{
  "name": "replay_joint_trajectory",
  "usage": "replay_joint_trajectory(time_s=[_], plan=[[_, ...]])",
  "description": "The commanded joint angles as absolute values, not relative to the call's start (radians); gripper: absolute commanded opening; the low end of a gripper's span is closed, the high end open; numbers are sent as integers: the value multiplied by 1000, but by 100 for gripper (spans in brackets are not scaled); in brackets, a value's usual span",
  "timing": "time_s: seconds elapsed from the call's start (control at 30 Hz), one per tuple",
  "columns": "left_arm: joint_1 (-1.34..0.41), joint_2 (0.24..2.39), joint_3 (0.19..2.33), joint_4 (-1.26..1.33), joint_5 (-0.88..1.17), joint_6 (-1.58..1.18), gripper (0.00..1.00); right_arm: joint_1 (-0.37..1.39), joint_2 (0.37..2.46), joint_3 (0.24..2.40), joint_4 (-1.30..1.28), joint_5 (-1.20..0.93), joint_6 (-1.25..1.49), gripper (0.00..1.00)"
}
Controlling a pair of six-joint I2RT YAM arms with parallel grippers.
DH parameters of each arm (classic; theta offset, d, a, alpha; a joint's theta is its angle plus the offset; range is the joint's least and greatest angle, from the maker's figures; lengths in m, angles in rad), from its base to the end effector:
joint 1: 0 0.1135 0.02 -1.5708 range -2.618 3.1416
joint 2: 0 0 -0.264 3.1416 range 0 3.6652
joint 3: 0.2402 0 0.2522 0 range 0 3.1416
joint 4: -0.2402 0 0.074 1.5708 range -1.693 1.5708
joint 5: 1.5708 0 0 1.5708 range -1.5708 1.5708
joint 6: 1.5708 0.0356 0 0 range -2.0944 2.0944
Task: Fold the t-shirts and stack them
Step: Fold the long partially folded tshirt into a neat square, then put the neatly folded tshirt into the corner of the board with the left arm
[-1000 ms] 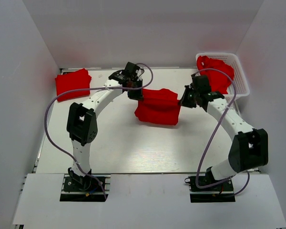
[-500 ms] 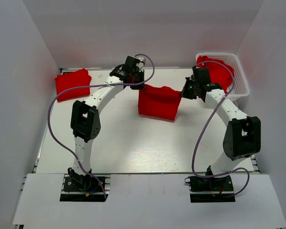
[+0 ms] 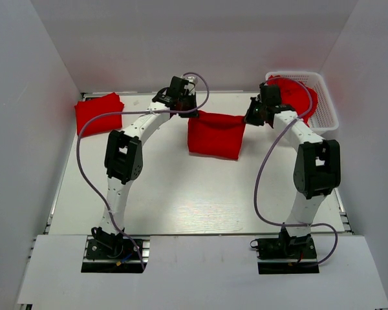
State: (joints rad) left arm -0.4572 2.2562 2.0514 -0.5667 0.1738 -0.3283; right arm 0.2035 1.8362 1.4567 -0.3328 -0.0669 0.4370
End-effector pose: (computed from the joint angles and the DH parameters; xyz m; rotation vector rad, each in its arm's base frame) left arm 0.4615 -0.2339 0.2508 0.2430 2.3925 -0.5819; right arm 0.4127 0.0876 0.2617 0.2345 2.3033 0.4071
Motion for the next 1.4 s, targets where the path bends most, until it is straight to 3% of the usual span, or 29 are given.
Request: replay_joint_trajectory(time_s=[0.0,0.2,0.3,0.33,0.37,0.4,0.43,0.5,0.67,1.0,1.37], plan=[[-434,2264,2098,-499,195,-308,0,181,1891,1555,-262,-66,437,0],[-425,2345,2181,-479,183,-327,4,173,2034,1621,-222,-124,498,1],[-416,2368,2192,-440,183,-337,44,167,2069,1634,-174,-123,549,13],[-416,2368,2192,-393,183,-356,59,163,2074,1634,-119,-133,557,14],[-416,2385,2201,-378,183,-374,87,160,2083,1634,-86,-155,563,24],[-404,2399,2210,-353,183,-405,100,153,2115,1637,-51,-169,598,39],[-388,2436,2264,-333,183,-428,100,155,2129,1663,81,-188,612,62],[-358,2477,2339,-321,193,-478,100,143,2198,1734,123,-221,668,90],[-333,2455,2327,-272,212,-477,100,143,2230,1855,109,-313,655,90],[-356,2430,2221,-526,317,-210,100,149,2016,1626,2,-275,471,90],[-374,2428,2071,-480,394,-218,100,146,1830,1362,-57,-219,413,90]])
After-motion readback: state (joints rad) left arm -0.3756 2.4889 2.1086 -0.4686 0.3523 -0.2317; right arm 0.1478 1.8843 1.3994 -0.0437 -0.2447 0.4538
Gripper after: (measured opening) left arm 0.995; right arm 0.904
